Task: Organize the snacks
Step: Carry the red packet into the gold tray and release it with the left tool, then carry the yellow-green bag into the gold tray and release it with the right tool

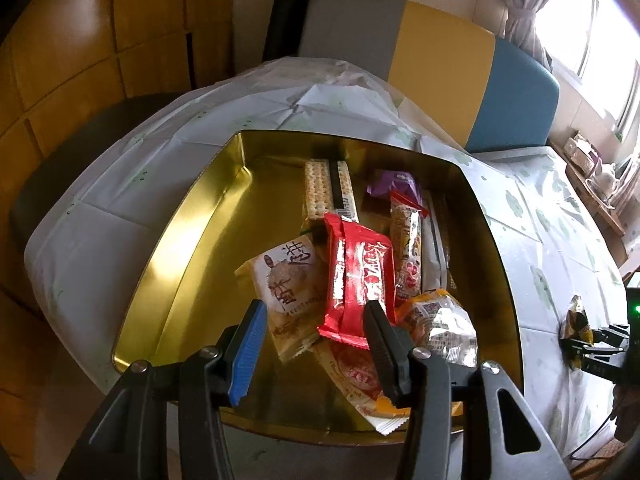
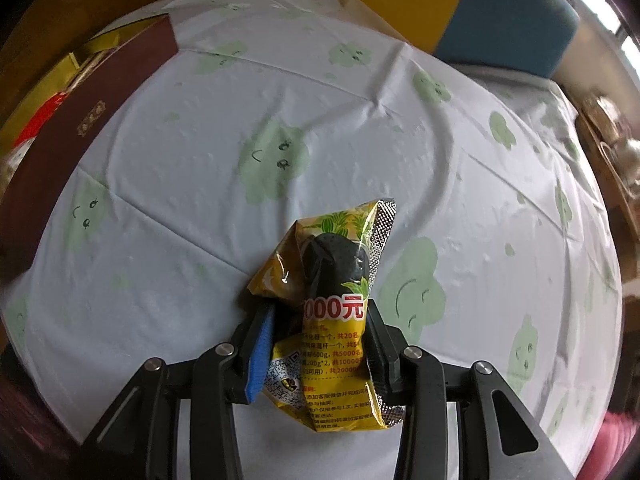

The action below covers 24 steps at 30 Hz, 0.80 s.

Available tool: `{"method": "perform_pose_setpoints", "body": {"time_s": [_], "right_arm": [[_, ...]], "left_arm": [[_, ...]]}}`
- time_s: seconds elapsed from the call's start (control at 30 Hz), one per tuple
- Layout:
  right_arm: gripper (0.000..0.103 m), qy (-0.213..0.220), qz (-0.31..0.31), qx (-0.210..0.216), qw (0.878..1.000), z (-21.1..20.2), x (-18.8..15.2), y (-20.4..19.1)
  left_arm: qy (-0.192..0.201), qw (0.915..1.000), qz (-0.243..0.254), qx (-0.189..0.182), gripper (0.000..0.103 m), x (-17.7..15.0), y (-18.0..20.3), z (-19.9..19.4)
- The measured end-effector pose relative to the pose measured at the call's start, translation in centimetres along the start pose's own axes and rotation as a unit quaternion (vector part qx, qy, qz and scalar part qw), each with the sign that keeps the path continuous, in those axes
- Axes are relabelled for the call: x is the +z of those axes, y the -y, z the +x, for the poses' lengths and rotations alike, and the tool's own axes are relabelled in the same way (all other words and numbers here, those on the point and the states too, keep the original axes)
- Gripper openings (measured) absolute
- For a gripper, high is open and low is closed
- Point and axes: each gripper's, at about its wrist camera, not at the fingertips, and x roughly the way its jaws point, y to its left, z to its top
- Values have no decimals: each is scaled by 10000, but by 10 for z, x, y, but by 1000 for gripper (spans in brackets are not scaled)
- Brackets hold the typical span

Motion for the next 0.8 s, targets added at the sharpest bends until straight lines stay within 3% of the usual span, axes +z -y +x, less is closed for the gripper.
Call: {"method": "perform_pose_setpoints", "body": {"time_s": [0.13, 0.23, 0.53, 0.67, 0.8], "right_arm": [[41, -166, 260, -24, 9995, -1, 6, 1], [40, -101, 398, 274, 9988, -8, 10, -4], [40, 678, 356, 1189, 9899, -60, 52, -54], [40, 1030, 327, 1657, 9802, -80, 89, -91], [40, 1203, 279, 1866, 9746, -87, 124, -128]], "left_arm": [[64, 9999, -55, -84, 51, -3, -6, -4], [96, 9999, -82, -61, 51, -5, -11, -6], [234, 9993, -280, -35, 51, -4, -25, -11], [291, 9989, -363, 7, 51, -4, -32, -14], [329, 9987, -375, 69, 51, -5, -37, -15]]}}
